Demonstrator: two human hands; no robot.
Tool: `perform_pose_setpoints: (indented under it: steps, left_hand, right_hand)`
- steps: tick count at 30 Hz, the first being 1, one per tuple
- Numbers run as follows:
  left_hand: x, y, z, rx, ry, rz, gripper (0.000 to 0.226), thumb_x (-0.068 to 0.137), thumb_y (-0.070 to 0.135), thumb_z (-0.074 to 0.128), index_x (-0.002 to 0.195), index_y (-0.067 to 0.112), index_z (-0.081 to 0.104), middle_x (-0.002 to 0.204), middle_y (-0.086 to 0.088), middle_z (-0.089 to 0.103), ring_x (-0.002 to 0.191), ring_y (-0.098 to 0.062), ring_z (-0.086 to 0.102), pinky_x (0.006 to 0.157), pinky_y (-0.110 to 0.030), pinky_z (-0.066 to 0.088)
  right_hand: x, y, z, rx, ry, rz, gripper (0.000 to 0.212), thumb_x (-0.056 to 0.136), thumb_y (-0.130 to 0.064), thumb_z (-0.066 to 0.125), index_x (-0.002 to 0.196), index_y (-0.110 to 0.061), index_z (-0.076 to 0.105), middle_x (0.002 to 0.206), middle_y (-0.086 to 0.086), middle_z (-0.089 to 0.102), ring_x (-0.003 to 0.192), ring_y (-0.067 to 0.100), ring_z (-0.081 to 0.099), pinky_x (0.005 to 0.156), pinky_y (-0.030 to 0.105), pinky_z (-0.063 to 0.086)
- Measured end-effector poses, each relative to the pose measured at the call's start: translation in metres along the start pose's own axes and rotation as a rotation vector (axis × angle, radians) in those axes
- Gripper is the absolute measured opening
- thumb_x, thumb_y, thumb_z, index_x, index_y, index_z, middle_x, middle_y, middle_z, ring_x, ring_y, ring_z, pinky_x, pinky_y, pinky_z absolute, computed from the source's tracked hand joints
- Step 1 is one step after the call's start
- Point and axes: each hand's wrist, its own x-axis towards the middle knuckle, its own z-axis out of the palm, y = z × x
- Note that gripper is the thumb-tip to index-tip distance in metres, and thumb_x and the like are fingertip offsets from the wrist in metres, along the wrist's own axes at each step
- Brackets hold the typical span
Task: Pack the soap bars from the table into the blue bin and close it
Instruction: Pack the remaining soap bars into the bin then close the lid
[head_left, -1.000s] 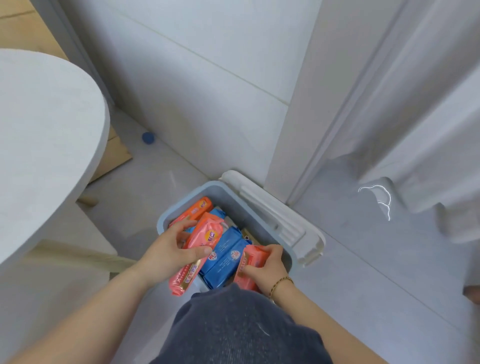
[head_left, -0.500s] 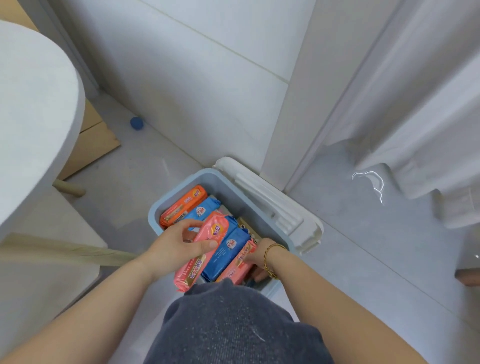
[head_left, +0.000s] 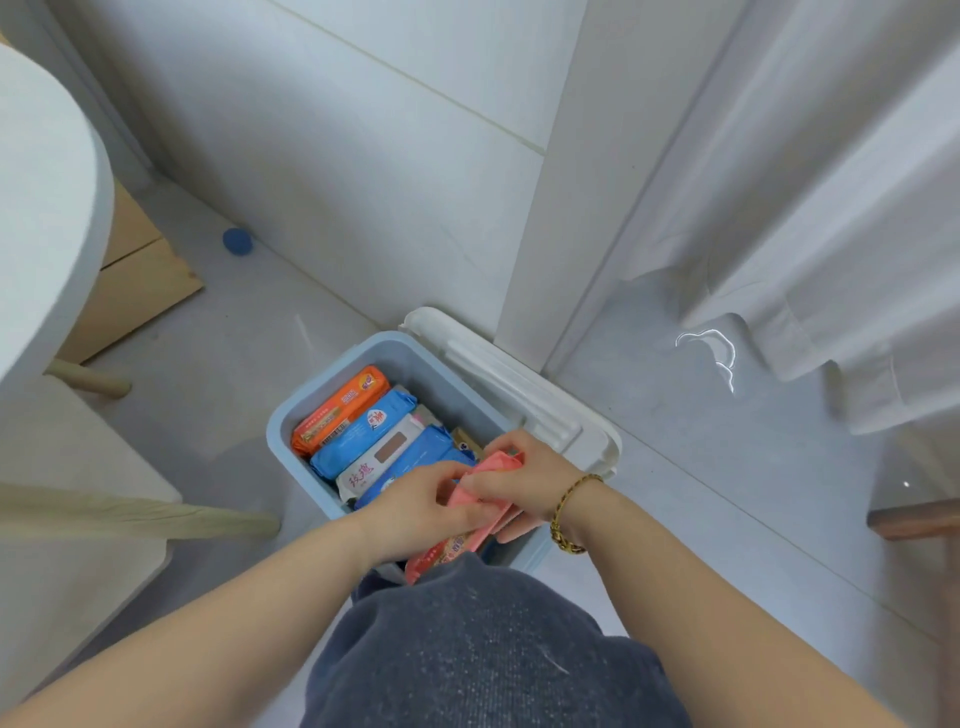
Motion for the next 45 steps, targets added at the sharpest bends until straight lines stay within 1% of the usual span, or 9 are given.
perform_pose_setpoints:
  steps: [5, 10, 17, 21, 27, 32, 37, 43, 45]
  left_hand:
    - [-0.002, -0.017, 0.004, 0.09, 0.045, 0.068, 0.04, 0.092, 0.037, 0.039, 0.13, 0.024, 0.041, 0.131, 0.004, 0.049, 0.116, -0.009, 0.045, 0.102, -0.028, 0.035]
    - [0.004, -0.061, 0.013, 0.762, -0.064, -0.035, 0.06, 0.089, 0.052, 0.037, 0.141, 0.032, 0.013, 0.156, 0.002, -0.001, 0.142, -0.018, -0.002, 0.115, -0.04, -0.002]
    - [0.011, -0.071, 0.029, 0.852, 0.033, -0.093, 0.083, 0.078, 0.067, 0.039, 0.14, 0.036, -0.007, 0.154, 0.001, -0.014, 0.141, -0.021, -0.012, 0.113, -0.045, -0.01]
    - [0.01, -0.071, 0.027, 0.815, 0.136, -0.102, 0.085, 0.082, 0.059, 0.044, 0.14, 0.032, -0.012, 0.155, 0.0, -0.011, 0.142, -0.019, -0.01, 0.112, -0.04, -0.011]
    - [0.008, -0.072, 0.026, 0.794, 0.144, -0.087, 0.083, 0.083, 0.054, 0.046, 0.14, 0.032, -0.01, 0.155, 0.001, -0.009, 0.142, -0.018, -0.009, 0.112, -0.039, -0.011]
    - [0.01, -0.073, 0.026, 0.782, 0.142, -0.095, 0.083, 0.083, 0.055, 0.045, 0.141, 0.033, -0.01, 0.155, 0.002, -0.009, 0.142, -0.018, -0.009, 0.112, -0.039, -0.01]
    - [0.009, -0.071, 0.021, 0.749, 0.103, -0.072, 0.076, 0.086, 0.05, 0.043, 0.141, 0.033, -0.006, 0.155, 0.002, -0.008, 0.142, -0.017, -0.007, 0.114, -0.037, -0.006]
    - [-0.021, -0.048, -0.011, 0.512, 0.252, -0.086, 0.041, 0.093, 0.034, 0.04, 0.134, 0.03, 0.035, 0.144, 0.003, 0.04, 0.129, -0.018, 0.039, 0.103, -0.031, 0.035]
    - [-0.038, -0.032, -0.023, 0.485, 0.351, -0.041, 0.034, 0.094, 0.031, 0.038, 0.128, 0.029, 0.044, 0.138, 0.006, 0.048, 0.122, -0.016, 0.046, 0.097, -0.028, 0.039]
  right_hand:
    - [0.004, 0.002, -0.022, -0.09, 0.037, 0.029, 0.018, 0.078, -0.021, 0.067, 0.085, -0.018, 0.051, 0.078, 0.002, 0.06, 0.063, 0.013, 0.062, 0.054, 0.021, 0.057]
    - [0.006, 0.001, -0.046, -0.292, -0.032, 0.137, 0.02, 0.077, -0.034, 0.068, 0.08, -0.02, 0.054, 0.072, 0.0, 0.067, 0.065, 0.015, 0.067, 0.079, 0.032, 0.057]
    - [0.018, 0.02, -0.015, -0.647, -0.12, 0.204, 0.043, 0.082, -0.037, 0.061, 0.119, -0.017, 0.052, 0.09, -0.006, 0.066, 0.053, 0.005, 0.058, 0.05, 0.02, 0.042]
    - [0.028, 0.03, -0.012, -0.614, -0.152, 0.223, 0.055, 0.084, -0.038, 0.058, 0.13, -0.018, 0.037, 0.117, 0.006, 0.063, 0.051, 0.007, 0.056, 0.045, 0.018, 0.043]
    - [0.037, 0.019, -0.01, -0.853, -0.198, 0.302, 0.045, 0.086, -0.038, 0.054, 0.119, -0.009, 0.047, 0.082, 0.007, 0.06, 0.045, 0.008, 0.055, 0.041, 0.018, 0.044]
    - [0.053, 0.018, 0.001, -1.181, -0.021, 0.1, 0.033, 0.085, -0.027, 0.057, 0.11, -0.006, 0.057, 0.109, 0.011, 0.065, 0.098, 0.026, 0.062, 0.08, 0.032, 0.049]
    - [0.05, 0.021, -0.001, -1.211, -0.051, 0.06, 0.026, 0.089, -0.017, 0.048, 0.11, -0.006, 0.059, 0.11, 0.011, 0.065, 0.097, 0.026, 0.061, 0.084, 0.033, 0.05]
    - [0.024, -0.013, -0.011, -1.155, 0.021, 0.069, 0.024, 0.089, -0.005, 0.042, 0.095, 0.0, 0.064, 0.077, 0.008, 0.059, 0.086, 0.024, 0.056, 0.077, 0.026, 0.045]
    - [0.008, -0.028, -0.017, -0.98, 0.049, 0.022, 0.022, 0.088, -0.003, 0.046, 0.096, -0.001, 0.065, 0.09, 0.013, 0.067, 0.091, 0.025, 0.061, 0.082, 0.028, 0.049]
